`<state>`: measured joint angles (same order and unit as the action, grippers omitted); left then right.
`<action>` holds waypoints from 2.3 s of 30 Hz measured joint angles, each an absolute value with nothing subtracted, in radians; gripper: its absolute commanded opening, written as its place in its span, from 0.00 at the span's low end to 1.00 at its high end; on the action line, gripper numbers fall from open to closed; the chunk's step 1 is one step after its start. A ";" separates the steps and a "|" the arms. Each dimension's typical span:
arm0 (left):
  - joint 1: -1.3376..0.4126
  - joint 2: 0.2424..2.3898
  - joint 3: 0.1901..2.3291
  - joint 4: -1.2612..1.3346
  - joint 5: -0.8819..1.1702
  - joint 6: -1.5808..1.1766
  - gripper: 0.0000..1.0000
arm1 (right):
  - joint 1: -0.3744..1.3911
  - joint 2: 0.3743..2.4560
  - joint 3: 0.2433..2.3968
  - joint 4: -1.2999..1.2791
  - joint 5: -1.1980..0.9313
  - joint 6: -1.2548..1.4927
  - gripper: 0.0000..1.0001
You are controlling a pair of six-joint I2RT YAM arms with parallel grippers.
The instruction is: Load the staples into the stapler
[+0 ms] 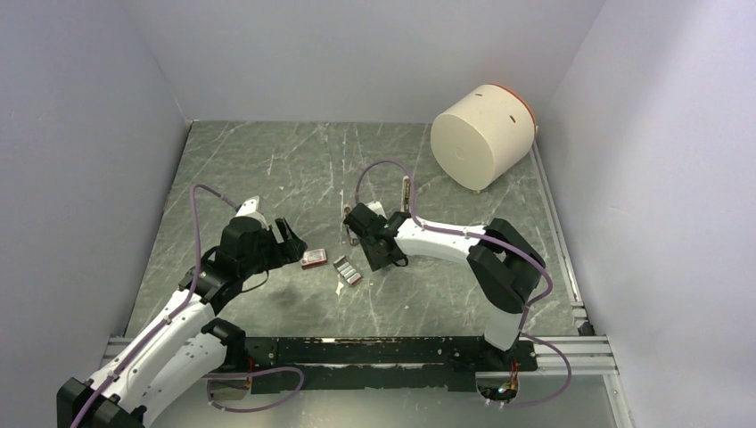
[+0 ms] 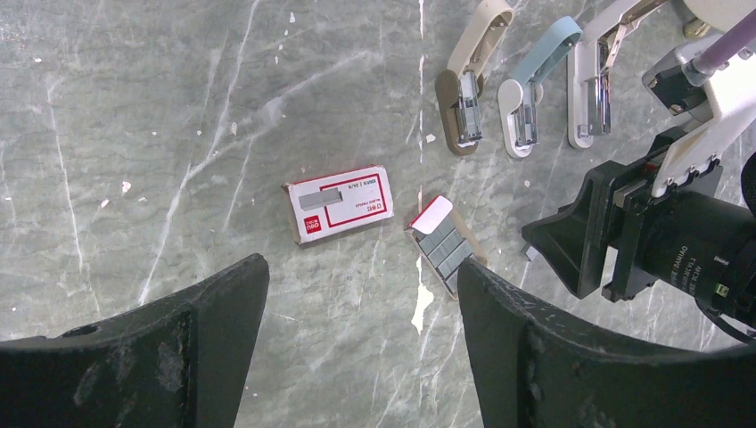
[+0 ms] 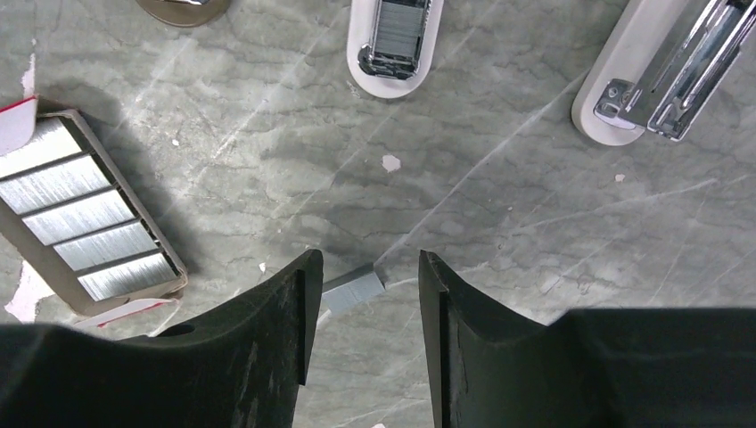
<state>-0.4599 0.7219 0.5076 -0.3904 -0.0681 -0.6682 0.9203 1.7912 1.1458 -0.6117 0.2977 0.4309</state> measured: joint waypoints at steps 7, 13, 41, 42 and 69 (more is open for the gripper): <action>-0.460 0.722 0.508 -0.390 -0.068 -0.668 0.82 | 0.920 1.792 1.110 -0.612 0.295 0.461 0.49; -0.460 0.722 0.508 -0.390 -0.068 -0.668 0.82 | 0.920 1.768 1.079 -0.591 0.292 0.489 0.48; -0.460 0.736 0.523 -0.394 -0.068 -0.653 0.82 | 0.890 1.700 0.982 -0.486 0.205 0.519 0.32; -0.460 0.733 0.525 -0.395 -0.068 -0.653 0.82 | 0.890 1.701 0.984 -0.488 0.202 0.514 0.31; -0.460 0.752 0.662 -0.381 -0.070 -0.580 0.82 | 0.760 1.497 1.017 -0.403 0.403 0.509 0.20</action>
